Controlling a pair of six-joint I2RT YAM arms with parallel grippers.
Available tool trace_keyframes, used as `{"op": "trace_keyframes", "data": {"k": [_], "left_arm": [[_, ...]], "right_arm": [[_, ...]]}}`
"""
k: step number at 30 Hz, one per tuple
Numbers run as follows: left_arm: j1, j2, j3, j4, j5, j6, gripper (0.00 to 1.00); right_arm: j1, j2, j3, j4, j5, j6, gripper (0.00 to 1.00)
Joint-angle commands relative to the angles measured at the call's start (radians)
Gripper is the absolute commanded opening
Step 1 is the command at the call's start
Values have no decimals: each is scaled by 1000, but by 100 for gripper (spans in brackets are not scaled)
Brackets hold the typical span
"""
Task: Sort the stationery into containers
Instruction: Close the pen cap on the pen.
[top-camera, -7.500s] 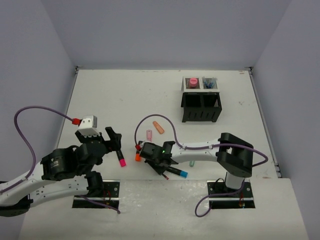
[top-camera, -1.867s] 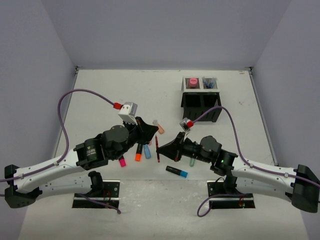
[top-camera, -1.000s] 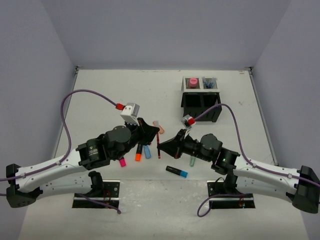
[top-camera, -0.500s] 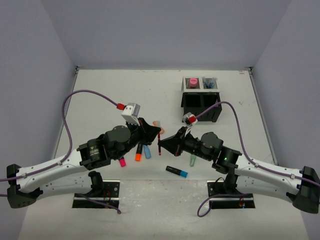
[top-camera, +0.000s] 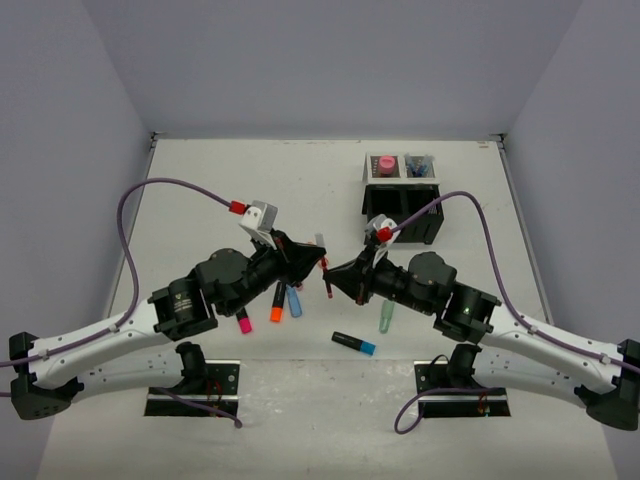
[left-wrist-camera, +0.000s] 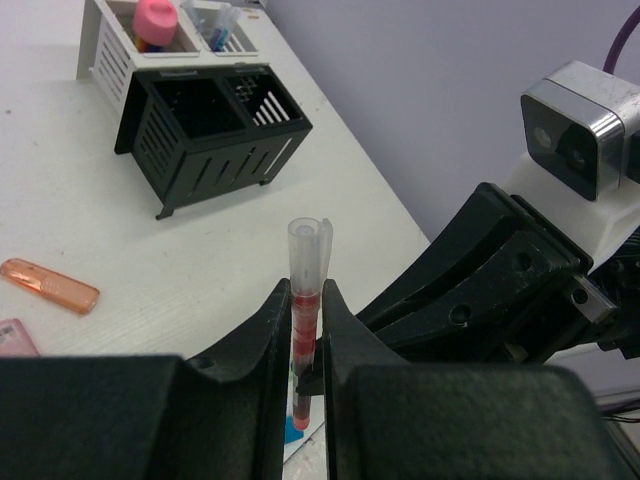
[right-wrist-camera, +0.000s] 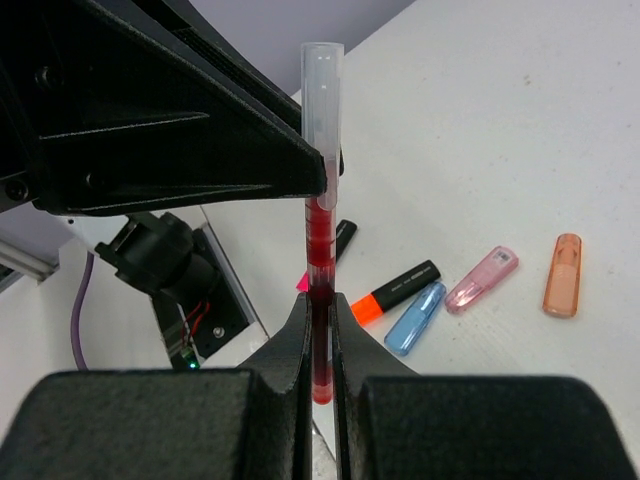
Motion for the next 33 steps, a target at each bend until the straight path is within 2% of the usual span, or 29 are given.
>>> {"op": "trace_keyframes", "data": {"k": [1,7,17,26,33], "left_arm": [[-11,-15,1,-23,102,82,0],[-10,-18,12,13,93,119,4],[-11,10,71,6,126,182,20],[-11,17,73,43,191,211,29],[-13,9,62,72,224,225,22]], "right_arm": [[-18,-24,46,211,11,-35,0],[-16,-13,0,282,-3,-13,0],[-16,-59,-6,264,-19,-30,0],[-16,-81,19,234,-43,-45,0],[-15,-75,35,217,-104,-64,0]]}}
